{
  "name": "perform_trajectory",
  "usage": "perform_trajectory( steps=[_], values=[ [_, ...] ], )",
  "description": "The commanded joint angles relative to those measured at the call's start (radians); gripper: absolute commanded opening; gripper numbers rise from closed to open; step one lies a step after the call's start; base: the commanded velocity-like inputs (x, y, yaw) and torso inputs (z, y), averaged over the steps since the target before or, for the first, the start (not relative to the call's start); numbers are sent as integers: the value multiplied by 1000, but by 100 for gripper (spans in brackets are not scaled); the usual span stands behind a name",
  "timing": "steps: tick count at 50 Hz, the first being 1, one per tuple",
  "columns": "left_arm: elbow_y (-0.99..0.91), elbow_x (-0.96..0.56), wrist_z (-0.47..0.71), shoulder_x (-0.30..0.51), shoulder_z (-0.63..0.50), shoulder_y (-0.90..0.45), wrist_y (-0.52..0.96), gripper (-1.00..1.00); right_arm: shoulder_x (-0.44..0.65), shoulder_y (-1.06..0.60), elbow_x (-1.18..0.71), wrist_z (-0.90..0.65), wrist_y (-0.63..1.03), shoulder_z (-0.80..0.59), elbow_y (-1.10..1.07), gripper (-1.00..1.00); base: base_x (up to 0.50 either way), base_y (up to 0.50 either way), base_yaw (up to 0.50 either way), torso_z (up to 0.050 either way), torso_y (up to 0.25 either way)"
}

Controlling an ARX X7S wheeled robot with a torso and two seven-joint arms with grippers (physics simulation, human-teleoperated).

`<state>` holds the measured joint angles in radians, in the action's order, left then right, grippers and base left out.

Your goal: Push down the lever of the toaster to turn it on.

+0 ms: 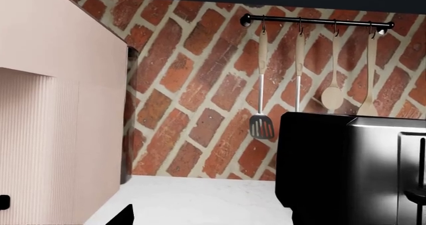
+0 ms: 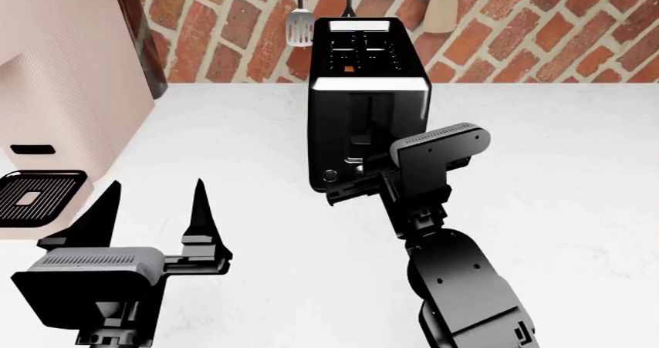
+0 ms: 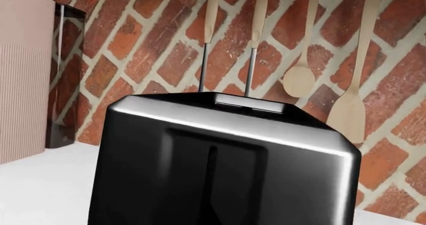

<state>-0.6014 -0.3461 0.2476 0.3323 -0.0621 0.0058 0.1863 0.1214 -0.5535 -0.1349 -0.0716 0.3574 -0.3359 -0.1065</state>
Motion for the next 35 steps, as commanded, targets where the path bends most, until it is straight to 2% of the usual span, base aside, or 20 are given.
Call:
perform_trajectory(
  steps=[1,35],
  values=[
    [5,1,2,2,-6,3,-6,100,4,66,-36,0,-11,-20,42,-100,0,0,0,0,0],
    [20,2,6,10,-20,4,-20,100,15,80,-66,-20,-47,-42,76,-100,0,0,0,0,0]
  ],
)
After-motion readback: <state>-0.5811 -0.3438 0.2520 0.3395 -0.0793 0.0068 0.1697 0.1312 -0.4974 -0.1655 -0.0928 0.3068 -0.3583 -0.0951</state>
